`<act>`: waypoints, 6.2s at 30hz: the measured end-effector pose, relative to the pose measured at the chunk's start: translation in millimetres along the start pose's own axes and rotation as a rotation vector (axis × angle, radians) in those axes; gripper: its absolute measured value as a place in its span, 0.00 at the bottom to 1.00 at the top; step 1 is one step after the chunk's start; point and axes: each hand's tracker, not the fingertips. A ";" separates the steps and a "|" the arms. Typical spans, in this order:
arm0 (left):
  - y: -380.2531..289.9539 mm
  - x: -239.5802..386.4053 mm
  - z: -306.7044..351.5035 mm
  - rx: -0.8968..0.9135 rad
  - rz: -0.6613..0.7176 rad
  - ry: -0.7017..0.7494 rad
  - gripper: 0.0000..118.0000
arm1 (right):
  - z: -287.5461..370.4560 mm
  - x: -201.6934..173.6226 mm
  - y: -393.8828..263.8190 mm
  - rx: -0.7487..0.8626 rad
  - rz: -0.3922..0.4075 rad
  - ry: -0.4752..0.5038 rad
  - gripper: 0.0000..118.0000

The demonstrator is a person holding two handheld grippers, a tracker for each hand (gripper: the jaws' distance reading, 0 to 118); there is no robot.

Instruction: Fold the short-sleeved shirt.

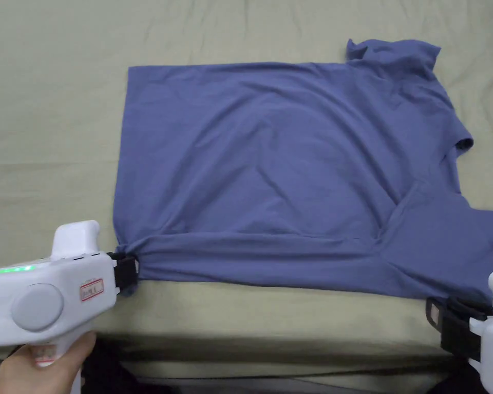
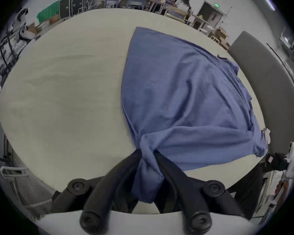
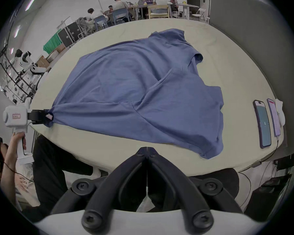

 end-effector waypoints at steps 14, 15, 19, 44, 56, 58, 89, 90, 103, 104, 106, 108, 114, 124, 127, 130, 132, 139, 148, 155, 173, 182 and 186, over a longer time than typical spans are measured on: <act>9.8 27.1 33.2 0.011 -0.072 0.041 0.05 | -23.5 85.4 6.5 -0.035 -0.233 -0.130 1.00; 8.6 29.3 32.0 0.005 -0.080 0.049 0.05 | -38.4 97.3 3.3 -0.054 -0.270 -0.153 0.98; 10.9 21.7 22.0 -0.018 -0.097 0.066 0.05 | -70.0 106.7 4.3 -0.070 -0.256 -0.050 0.20; 171.4 49.2 -74.2 -0.089 -0.188 0.151 0.05 | -139.1 91.2 212.2 0.067 -0.057 -0.116 0.14; 162.3 27.2 -63.3 -0.023 -0.079 0.123 0.65 | -137.1 90.5 196.0 0.040 -0.106 -0.052 1.00; 149.7 27.0 -38.5 0.046 -0.092 0.111 0.65 | -111.9 83.6 185.7 0.111 -0.108 -0.056 1.00; 109.0 13.1 -74.1 -0.026 -0.072 0.033 0.75 | -24.9 22.6 83.7 0.125 -0.048 0.004 0.05; 109.1 11.8 -77.5 -0.015 -0.079 0.031 0.75 | -27.7 20.7 86.9 0.120 -0.042 0.003 0.05; 111.9 21.9 -39.0 0.067 -0.126 0.018 0.05 | -55.3 30.5 107.3 0.104 -0.004 -0.041 0.13; 112.6 23.4 -34.4 0.074 -0.131 0.015 0.05 | -58.2 38.6 112.1 0.097 0.003 -0.083 0.44; 115.6 21.2 -30.9 0.085 -0.117 0.008 0.05 | -78.1 60.2 124.6 0.011 -0.018 -0.118 1.00; 119.4 19.2 -32.1 0.084 -0.098 -0.004 0.05 | -101.4 76.1 134.3 0.074 -0.019 -0.104 1.00; 125.4 18.3 -38.4 0.064 -0.097 0.006 0.05 | -150.2 146.8 164.1 -0.021 -0.111 -0.151 0.87; 135.4 17.3 -24.9 0.041 -0.150 0.003 0.05 | -102.3 126.6 154.4 0.071 -0.180 -0.079 0.11; 137.8 13.3 -6.6 0.069 -0.157 -0.010 0.05 | -75.3 125.4 146.6 0.118 -0.222 -0.056 0.11; 135.9 6.0 7.4 0.081 -0.162 0.005 0.05 | -49.8 120.7 133.4 0.139 -0.214 -0.050 0.11; 125.4 4.1 20.7 0.088 -0.180 0.023 0.05 | -36.7 112.1 126.7 0.150 -0.168 -0.051 0.11; 73.1 -8.7 12.4 -0.013 -0.201 0.048 0.05 | -40.1 107.6 72.3 0.026 -0.114 -0.043 0.11; 64.8 -13.6 22.4 -0.051 -0.094 0.053 0.50 | -40.2 93.7 81.7 -0.065 -0.087 -0.091 1.00; 45.5 6.0 114.7 0.149 -0.081 0.063 0.54 | 17.8 53.3 95.9 0.096 -0.109 0.005 1.00; 165.4 33.8 66.8 0.290 -0.215 0.102 0.02 | 3.4 3.5 93.0 0.164 0.007 0.026 0.02; 306.6 12.0 -110.2 0.043 -0.150 0.140 0.46 | -23.3 3.8 121.0 0.097 0.004 0.023 0.02; 306.4 -1.3 -176.3 -0.092 -0.139 0.122 0.46 | -38.5 8.4 128.4 0.067 0.004 0.018 0.02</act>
